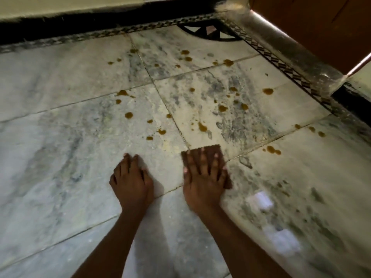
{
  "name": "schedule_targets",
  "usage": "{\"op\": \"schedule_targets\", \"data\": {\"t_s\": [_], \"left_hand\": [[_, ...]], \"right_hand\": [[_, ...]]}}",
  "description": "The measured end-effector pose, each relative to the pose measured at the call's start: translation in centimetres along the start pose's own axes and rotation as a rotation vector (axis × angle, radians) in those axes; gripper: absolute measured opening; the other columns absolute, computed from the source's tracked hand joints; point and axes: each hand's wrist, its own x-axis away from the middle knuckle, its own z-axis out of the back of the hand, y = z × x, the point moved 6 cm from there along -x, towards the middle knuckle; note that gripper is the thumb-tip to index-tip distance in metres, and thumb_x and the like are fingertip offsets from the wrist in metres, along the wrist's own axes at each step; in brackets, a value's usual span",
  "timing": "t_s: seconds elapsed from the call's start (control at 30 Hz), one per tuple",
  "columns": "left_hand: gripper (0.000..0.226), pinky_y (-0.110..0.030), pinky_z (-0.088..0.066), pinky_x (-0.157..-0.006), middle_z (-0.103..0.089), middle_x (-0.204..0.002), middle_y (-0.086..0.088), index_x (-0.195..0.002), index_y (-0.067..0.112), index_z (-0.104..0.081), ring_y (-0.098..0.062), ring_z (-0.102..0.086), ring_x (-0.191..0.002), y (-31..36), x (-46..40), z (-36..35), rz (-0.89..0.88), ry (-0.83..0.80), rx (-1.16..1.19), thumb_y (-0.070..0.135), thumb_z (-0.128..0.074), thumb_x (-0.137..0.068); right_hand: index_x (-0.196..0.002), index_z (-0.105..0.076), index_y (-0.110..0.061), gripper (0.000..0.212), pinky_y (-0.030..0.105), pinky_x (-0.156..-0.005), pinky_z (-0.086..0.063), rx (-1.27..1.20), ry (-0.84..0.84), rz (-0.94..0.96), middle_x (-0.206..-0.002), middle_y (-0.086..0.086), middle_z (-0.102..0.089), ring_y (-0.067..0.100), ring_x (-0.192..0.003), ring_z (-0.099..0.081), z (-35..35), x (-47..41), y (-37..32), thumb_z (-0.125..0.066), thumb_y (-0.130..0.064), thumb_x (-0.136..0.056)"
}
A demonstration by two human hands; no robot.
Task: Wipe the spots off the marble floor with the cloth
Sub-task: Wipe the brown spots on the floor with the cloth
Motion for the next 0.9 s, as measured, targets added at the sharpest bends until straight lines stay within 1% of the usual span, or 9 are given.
{"op": "schedule_targets", "data": {"t_s": [0.07, 0.13, 0.23, 0.33, 0.57, 0.63, 0.77, 0.83, 0.9], "left_hand": [[0.058, -0.059, -0.047, -0.106, -0.058, -0.153, -0.022, -0.144, 0.003, -0.060, -0.046, -0.058, -0.134, -1.9, -2.4, 1.3, -0.081, 0.007, -0.045, 0.027, -0.047, -0.093], [0.063, -0.060, -0.043, -0.111, -0.051, -0.161, -0.020, -0.149, 0.005, -0.054, -0.044, -0.052, -0.142, -4.6, -5.8, 2.3, -0.129, -0.003, -0.128, 0.031, -0.047, -0.092], [0.072, -0.063, -0.033, -0.121, -0.038, -0.171, -0.016, -0.159, 0.010, -0.044, -0.042, -0.038, -0.155, -8.5, -9.8, 2.2, -0.087, -0.045, -0.149, 0.046, -0.036, -0.097], [0.073, -0.062, -0.030, -0.121, -0.038, -0.172, -0.013, -0.161, 0.014, -0.044, -0.040, -0.037, -0.157, -10.5, -10.5, 1.2, -0.062, -0.010, -0.118, 0.053, -0.032, -0.101], [0.067, -0.061, -0.028, -0.121, -0.036, -0.173, -0.009, -0.161, 0.018, -0.041, -0.036, -0.036, -0.158, -10.4, -10.9, 1.3, -0.044, -0.010, -0.070, 0.050, -0.033, -0.102], [0.066, -0.062, -0.028, -0.121, -0.036, -0.173, -0.008, -0.161, 0.020, -0.040, -0.036, -0.035, -0.158, -10.3, -10.9, 1.1, -0.030, -0.023, -0.069, 0.050, -0.033, -0.102], [0.066, -0.061, -0.026, -0.122, -0.032, -0.175, -0.007, -0.162, 0.021, -0.037, -0.035, -0.031, -0.160, -10.6, -11.2, 0.9, -0.003, -0.049, -0.075, 0.050, -0.032, -0.103], [0.067, -0.061, -0.024, -0.123, -0.031, -0.175, -0.008, -0.163, 0.020, -0.036, -0.035, -0.029, -0.161, -10.6, -11.2, 1.0, 0.010, -0.064, -0.071, 0.048, -0.033, -0.103], [0.067, -0.061, -0.023, -0.123, -0.031, -0.175, -0.008, -0.163, 0.018, -0.037, -0.034, -0.029, -0.161, -10.5, -11.2, 1.2, 0.019, -0.064, -0.066, 0.047, -0.034, -0.103]], "right_hand": [[-0.163, -0.024, -0.051, 0.053, 0.061, -0.128, -0.017, 0.017, -0.026, 0.220, -0.177, -0.006, -0.018, 0.032, -0.165, -0.011, 0.8, 4.2, -0.3, -0.027, -0.051, -0.110], [-0.163, -0.019, -0.053, 0.055, 0.057, -0.129, -0.019, 0.019, -0.029, 0.208, -0.178, -0.008, -0.014, 0.028, -0.165, -0.009, 1.7, 6.2, 1.8, -0.030, -0.049, -0.109], [-0.161, -0.035, -0.045, 0.056, 0.061, -0.126, -0.019, -0.032, 0.089, -0.234, -0.175, 0.001, -0.027, 0.038, -0.161, -0.021, 0.4, 2.4, 3.3, -0.036, -0.046, -0.106], [-0.164, -0.028, -0.044, 0.058, 0.063, -0.128, -0.003, -0.189, 0.055, -0.454, -0.178, 0.005, -0.014, 0.044, -0.163, -0.004, -2.0, -3.7, -1.6, -0.029, -0.048, -0.106], [-0.164, -0.018, -0.050, 0.057, 0.058, -0.127, -0.022, 0.007, -0.004, 0.178, -0.178, -0.007, -0.015, 0.030, -0.165, -0.010, -1.7, -0.4, -7.3, -0.031, -0.052, -0.109], [-0.164, -0.016, -0.052, 0.056, 0.057, -0.126, -0.024, -0.007, -0.014, 0.099, -0.178, -0.008, -0.013, 0.027, -0.165, -0.009, -1.0, -0.3, -4.6, -0.029, -0.053, -0.109], [-0.164, -0.027, -0.044, 0.059, 0.065, -0.125, -0.018, -0.091, 0.128, -0.401, -0.177, 0.003, -0.020, 0.041, -0.163, -0.014, -3.0, -6.0, -5.4, -0.039, -0.049, -0.107], [-0.164, -0.029, -0.042, 0.059, 0.067, -0.125, -0.014, -0.076, 0.083, -0.390, -0.176, 0.004, -0.023, 0.043, -0.162, -0.014, -4.1, -8.0, -9.7, -0.041, -0.048, -0.107], [-0.165, -0.024, -0.044, 0.060, 0.066, -0.126, -0.015, -0.004, 0.045, -0.156, -0.176, 0.001, -0.021, 0.040, -0.163, -0.014, -4.3, -7.2, -13.1, -0.041, -0.048, -0.108]]}}
